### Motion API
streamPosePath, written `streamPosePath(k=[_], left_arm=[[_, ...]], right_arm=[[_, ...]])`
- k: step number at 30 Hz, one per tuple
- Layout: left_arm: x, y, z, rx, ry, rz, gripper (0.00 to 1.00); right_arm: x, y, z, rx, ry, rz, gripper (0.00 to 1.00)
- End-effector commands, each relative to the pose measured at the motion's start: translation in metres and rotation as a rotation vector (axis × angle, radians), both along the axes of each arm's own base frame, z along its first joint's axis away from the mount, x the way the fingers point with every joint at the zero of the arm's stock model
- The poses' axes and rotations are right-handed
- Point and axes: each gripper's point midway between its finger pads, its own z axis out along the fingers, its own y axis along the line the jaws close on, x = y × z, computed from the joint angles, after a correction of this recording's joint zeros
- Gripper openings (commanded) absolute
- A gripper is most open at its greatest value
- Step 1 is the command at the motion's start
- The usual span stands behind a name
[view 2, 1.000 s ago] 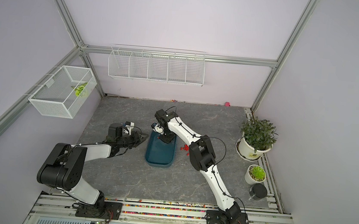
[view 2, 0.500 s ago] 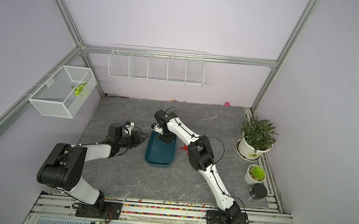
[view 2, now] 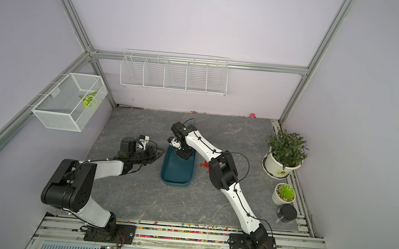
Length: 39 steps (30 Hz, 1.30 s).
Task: Take the screw protection sleeves out of the storage box
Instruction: Pick up the screw protection sleeve from the storage box.
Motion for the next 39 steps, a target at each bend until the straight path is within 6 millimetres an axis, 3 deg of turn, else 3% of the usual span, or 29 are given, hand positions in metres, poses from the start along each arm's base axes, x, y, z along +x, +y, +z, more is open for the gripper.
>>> streamPosePath(k=[1,12,19,26,34,39], left_arm=[[0.006,0.000,0.008,-0.012,-0.024,-0.005,0.46],[0.006,-0.001,0.007,-0.012,-0.020,-0.006,0.46],[0.006,-0.001,0.007,-0.011,-0.019,-0.005,0.46],[0.007,0.000,0.006,-0.011,-0.020,-0.001,0.46],[0.007,0.000,0.005,-0.011,-0.016,0.004,0.46],[0.007,0.000,0.005,-0.011,-0.014,0.004,0.46]], right_arm=[[-0.003,-0.001,0.007,0.002,0.003,-0.010,0.05],[-0.001,-0.001,0.060,0.063,-0.081,-0.025,0.01],[-0.009,-0.002,0.101,0.148,-0.096,-0.042,0.01],[-0.022,-0.015,0.134,0.197,-0.107,-0.067,0.01],[-0.045,-0.051,0.152,0.234,-0.112,-0.135,0.01],[-0.061,-0.072,0.143,0.251,-0.096,-0.186,0.01]])
